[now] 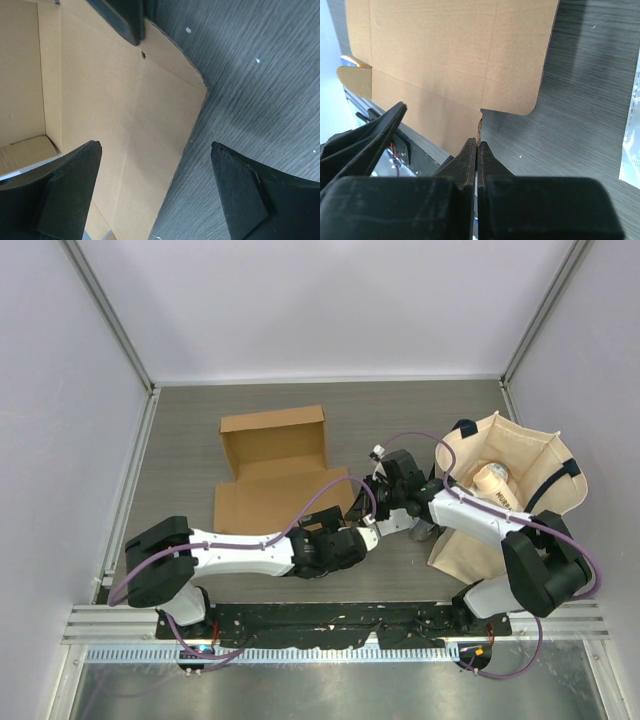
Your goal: Fold the paper box
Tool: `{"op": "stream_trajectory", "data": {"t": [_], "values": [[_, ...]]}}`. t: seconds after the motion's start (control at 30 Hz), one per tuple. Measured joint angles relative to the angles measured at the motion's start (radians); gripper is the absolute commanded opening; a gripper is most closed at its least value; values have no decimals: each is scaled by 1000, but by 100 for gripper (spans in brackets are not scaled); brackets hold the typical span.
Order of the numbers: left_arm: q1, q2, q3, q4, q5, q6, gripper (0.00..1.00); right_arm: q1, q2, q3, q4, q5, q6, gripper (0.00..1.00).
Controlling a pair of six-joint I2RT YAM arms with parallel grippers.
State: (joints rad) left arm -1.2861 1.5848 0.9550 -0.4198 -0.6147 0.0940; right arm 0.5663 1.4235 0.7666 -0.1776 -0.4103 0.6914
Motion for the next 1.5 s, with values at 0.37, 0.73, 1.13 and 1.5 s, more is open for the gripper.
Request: {"op": "stream_trajectory", "data": {"t": [0.37,0.73,1.13,1.5], "values": [[-3,72,-14,40,-152,74,30,-30,-73,6,-25,-58,22,9],[-14,-4,-14,72,-224,97,0,-171,-325,106,-126,143,-106,86],[170,-234,63,47,-60,-99,0,-169,-607,146,-178,457,-265,86],[589,-256,525,-262,137,-725,0,-84,-494,34,-146,320,-327,86]]}}
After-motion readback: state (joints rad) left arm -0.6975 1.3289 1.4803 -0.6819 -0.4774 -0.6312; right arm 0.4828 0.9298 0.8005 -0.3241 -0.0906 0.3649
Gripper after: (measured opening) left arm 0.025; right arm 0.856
